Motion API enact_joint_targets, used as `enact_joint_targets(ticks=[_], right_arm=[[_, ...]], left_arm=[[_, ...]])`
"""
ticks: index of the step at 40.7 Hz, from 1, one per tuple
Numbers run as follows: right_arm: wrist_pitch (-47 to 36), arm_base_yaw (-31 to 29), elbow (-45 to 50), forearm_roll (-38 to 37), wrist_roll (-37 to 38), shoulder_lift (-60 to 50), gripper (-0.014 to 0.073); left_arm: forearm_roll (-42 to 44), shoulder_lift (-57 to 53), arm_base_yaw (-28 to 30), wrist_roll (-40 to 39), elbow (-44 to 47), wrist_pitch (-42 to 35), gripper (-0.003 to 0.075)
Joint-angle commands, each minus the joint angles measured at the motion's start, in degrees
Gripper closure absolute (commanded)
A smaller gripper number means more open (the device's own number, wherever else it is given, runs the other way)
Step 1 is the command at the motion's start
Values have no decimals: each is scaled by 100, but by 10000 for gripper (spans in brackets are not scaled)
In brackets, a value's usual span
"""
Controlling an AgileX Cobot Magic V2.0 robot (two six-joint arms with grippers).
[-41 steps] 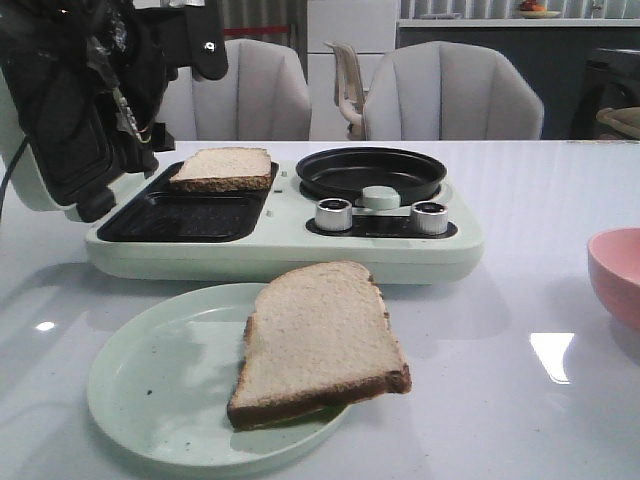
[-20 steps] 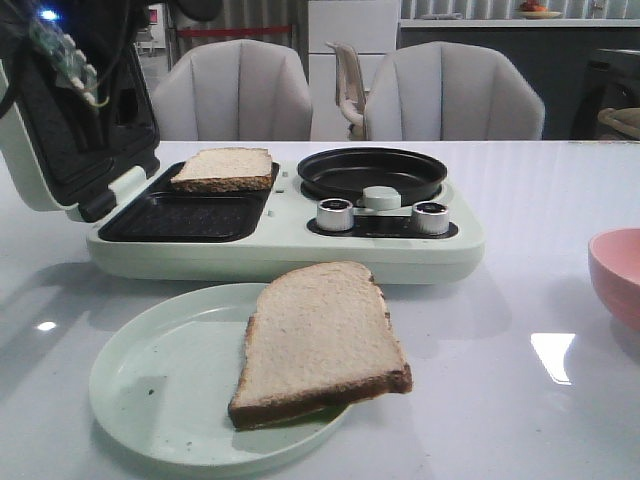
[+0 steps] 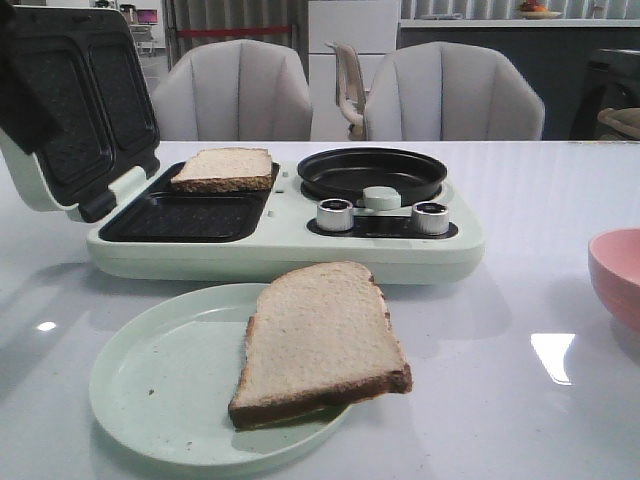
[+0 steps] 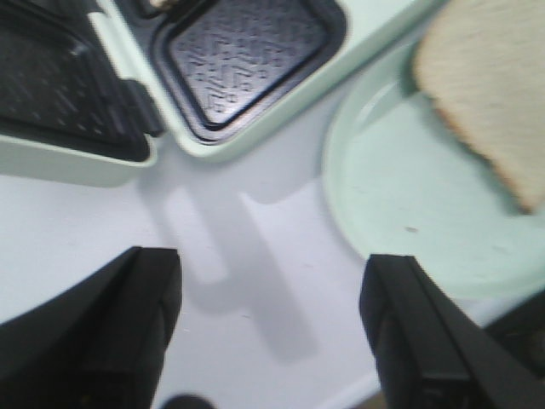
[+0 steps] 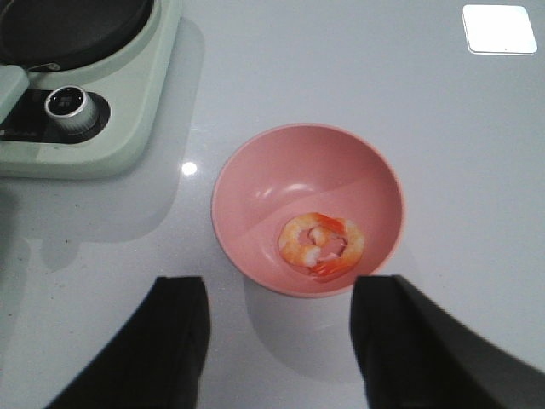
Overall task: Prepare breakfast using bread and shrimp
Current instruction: 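Withdraw the left gripper from the sandwich maker, then reach the right gripper to the remaining bread slice and grasp it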
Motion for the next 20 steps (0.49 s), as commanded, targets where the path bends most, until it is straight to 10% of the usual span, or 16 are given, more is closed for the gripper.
enact_joint_targets(ticks=[1,20], right_arm=[[-418,-27,-182,-33,-2,7,108],[-397,-27,-182,377,-2,7,108]], left_arm=[[-529,-595,-50,362,-79,-146,221],[-1489,-3045,-50,362,1193,-970,221]])
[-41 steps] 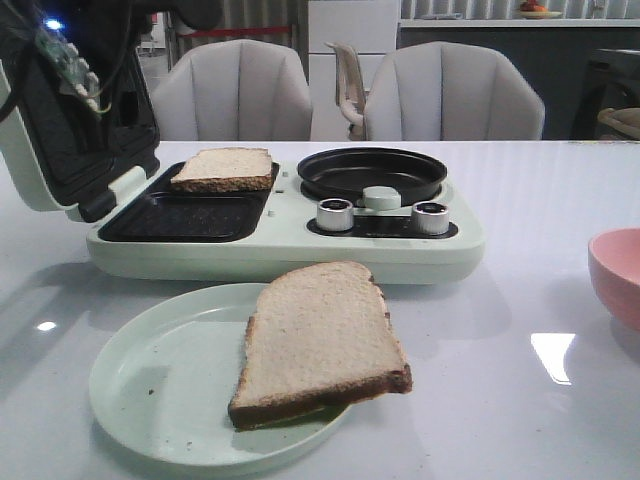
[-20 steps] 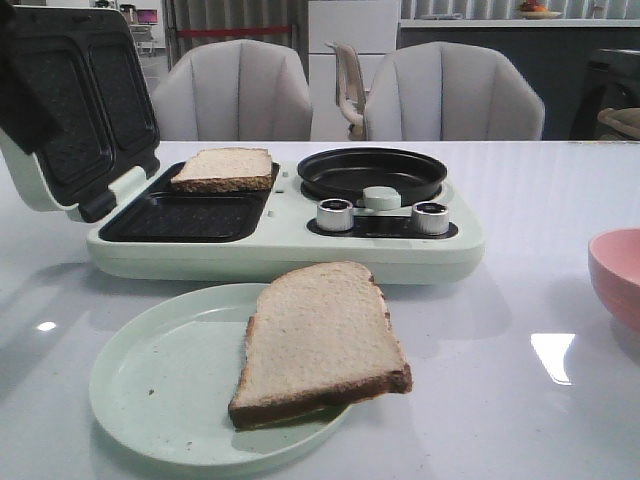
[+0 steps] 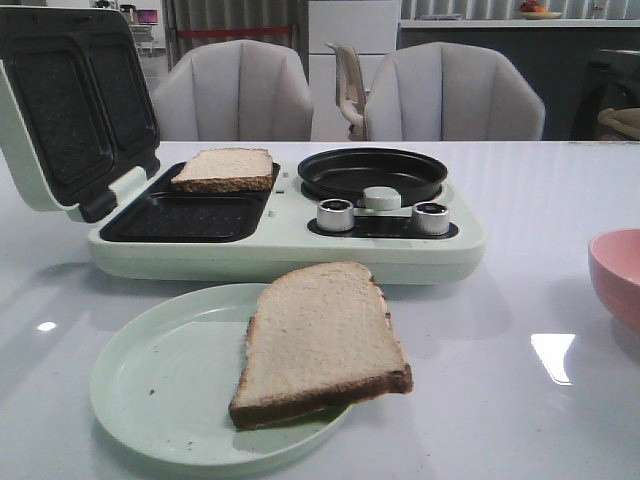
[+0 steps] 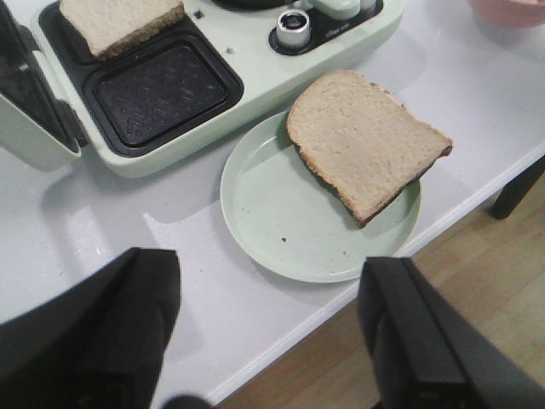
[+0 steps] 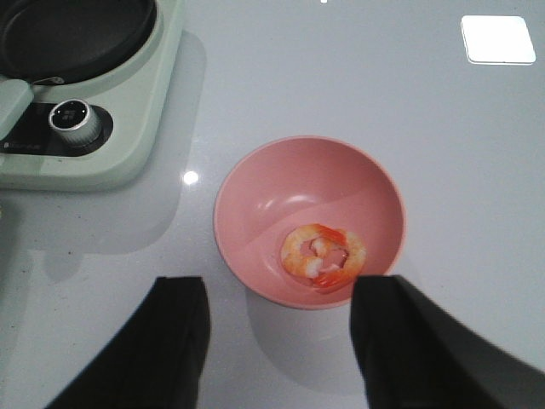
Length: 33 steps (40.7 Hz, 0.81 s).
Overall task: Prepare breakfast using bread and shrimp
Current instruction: 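Reach the right gripper to the remaining bread slice and grasp it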
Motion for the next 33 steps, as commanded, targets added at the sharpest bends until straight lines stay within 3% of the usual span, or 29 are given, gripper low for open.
enact_joint_targets(ticks=[1,6,14,21,33], right_arm=[[-232,-27,-182,499,-14,7,108],[335,-14,-182,1494,-50,290,108],[1070,255,-182,2753,-943,1128,108],[886,685,-182,3778,-1777,1933,108],[-111,1698,-354,5408,-2997,3396,108]], left_arm=[[-83,-263,-50,-2,-18,-521,221],[-194,-396,-50,-2,38,-472,221],[-266,-396,-50,-2,38,-484,221],[-266,-396,-50,-2,38,-484,221],[-266,-396,-50,-2,38,-484,222]])
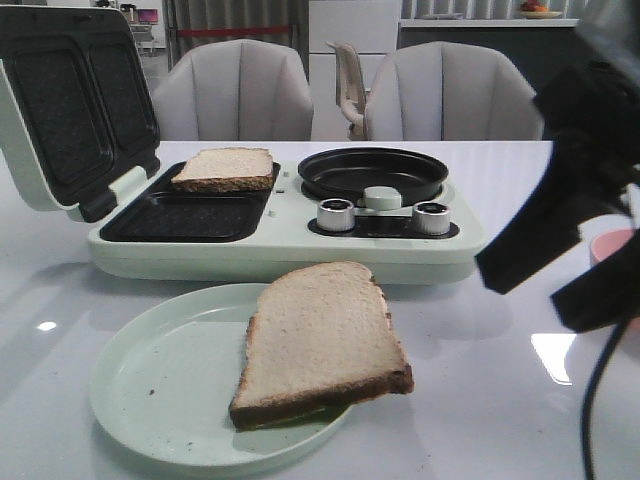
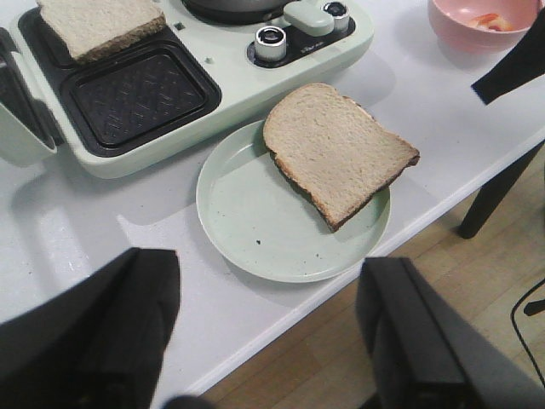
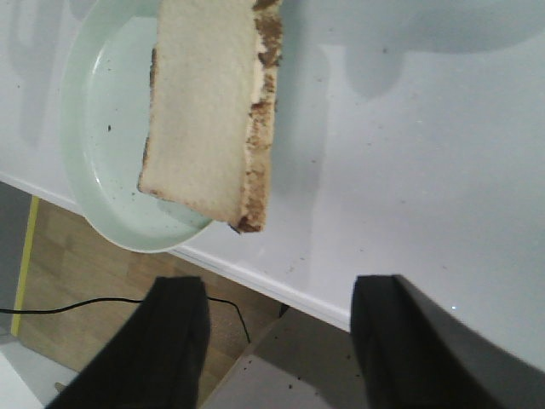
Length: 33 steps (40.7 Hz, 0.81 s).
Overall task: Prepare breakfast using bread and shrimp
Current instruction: 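Reach the right gripper to the remaining bread slice and grasp it, then carry the bread with the right gripper onto the near sandwich plate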
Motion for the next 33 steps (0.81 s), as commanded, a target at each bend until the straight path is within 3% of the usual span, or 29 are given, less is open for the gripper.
enact_joint_targets(ticks=[1,24,33], right_arm=[[-249,256,-318,787,-480,321,108],[-121,490,-1878,1072,-819,2659,115],[-25,490,-1990,1062,-915,2719,361]], left_arm=[[7,1,-50,-11,-157,-434,221],[-139,1,-50,-11,-157,-434,222],[-141,1,-50,-11,-157,-434,222]])
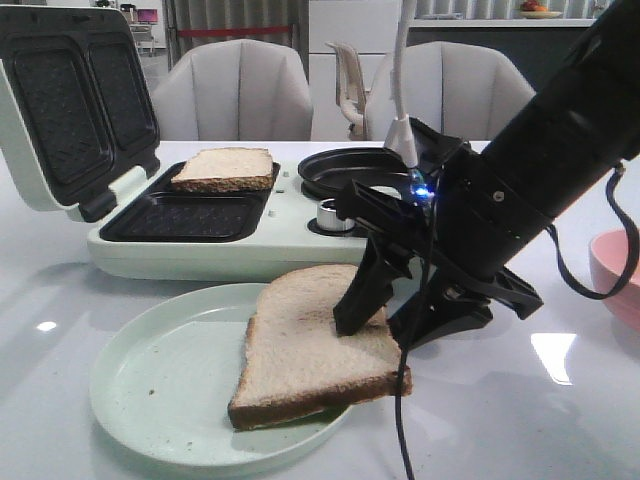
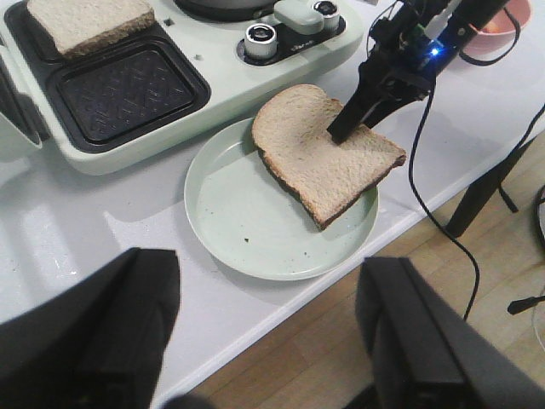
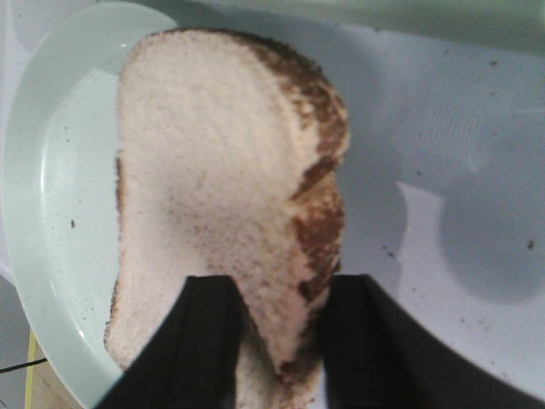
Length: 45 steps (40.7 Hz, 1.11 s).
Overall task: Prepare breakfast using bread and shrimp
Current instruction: 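Carry the bread with the right gripper onto the near sandwich plate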
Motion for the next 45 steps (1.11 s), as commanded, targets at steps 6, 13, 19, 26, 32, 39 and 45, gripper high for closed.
enact_joint_targets(ticks=[6,13,19,26,32,39,45], right_arm=[[149,-10,-165,132,-112,-398,478],[264,-10,-165,131,-112,-747,533],[616,-10,-190,131,-112,-1208,540],[770,-10,-482,260,-112,-1690,540],[593,33,-1028,564,-173,-1510,540],[199,216,-1801,1304,-561,-884,540],[43,335,-2563,1910,-612,-184,540]], left_arm=[[16,1,-50,-11,-157,-426,222],[16,1,-50,-11,-157,-426,222],[16,1,-50,-11,-157,-426,222],[16,1,-50,-11,-157,-426,222],[16,1,-50,-11,-157,-426,222],[16,1,-50,-11,-157,-426,222],[16,1,-50,-11,-157,-426,222]])
